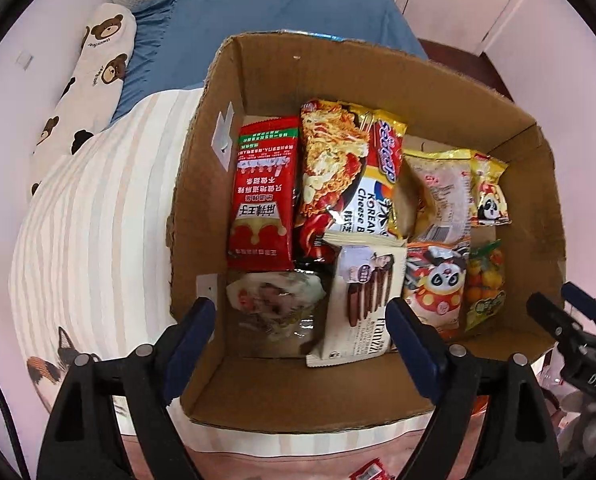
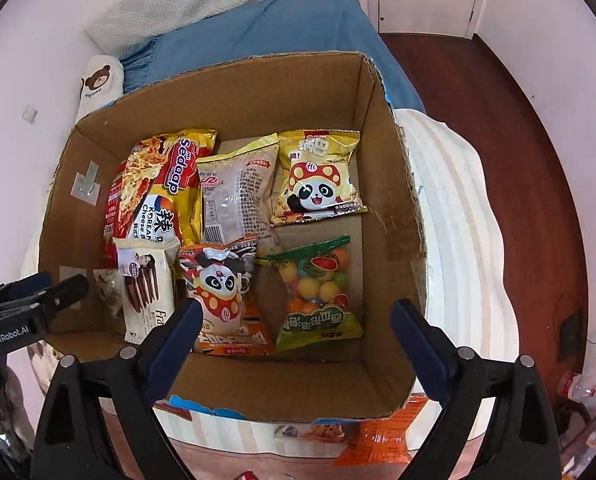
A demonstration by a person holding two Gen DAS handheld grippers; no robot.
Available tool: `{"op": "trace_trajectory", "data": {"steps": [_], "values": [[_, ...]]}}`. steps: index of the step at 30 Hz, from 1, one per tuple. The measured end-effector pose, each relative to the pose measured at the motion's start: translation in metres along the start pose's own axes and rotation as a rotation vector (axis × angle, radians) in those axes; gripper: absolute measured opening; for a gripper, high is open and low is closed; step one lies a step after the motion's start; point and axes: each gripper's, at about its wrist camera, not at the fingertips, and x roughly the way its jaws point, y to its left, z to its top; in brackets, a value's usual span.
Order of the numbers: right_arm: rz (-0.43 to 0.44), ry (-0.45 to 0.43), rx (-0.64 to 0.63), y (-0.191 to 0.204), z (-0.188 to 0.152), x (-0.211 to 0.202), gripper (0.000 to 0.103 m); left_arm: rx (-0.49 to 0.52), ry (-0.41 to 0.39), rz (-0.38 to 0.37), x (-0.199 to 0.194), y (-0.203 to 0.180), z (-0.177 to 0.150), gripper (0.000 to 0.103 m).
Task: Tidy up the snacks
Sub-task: 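Carry both candy packs into the box and open both tools, then lift both tools out of the box toward the remaining snacks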
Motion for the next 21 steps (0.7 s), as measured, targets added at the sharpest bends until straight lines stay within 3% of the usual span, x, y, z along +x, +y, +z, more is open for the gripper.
{"op": "trace_trajectory", "data": {"steps": [7, 13, 21], "values": [[-0.015, -0.037, -0.030, 0.007, -0.016, -0.010, 0.098, 0.014, -0.074, 0.003, -0.014, -0.010, -0.020, 0.087], [-0.046, -0.116, -0.056, 0.015, -0.032, -0.035, 0.100, 0.017, -0.174, 0.043, -0.037, -0.016, -0.039, 0.087], [-0.064, -0.225, -0.072, 0.017, -0.057, -0.079, 0.101, 0.023, -0.302, 0.023, -0.083, -0.024, -0.068, 0.087]]}}
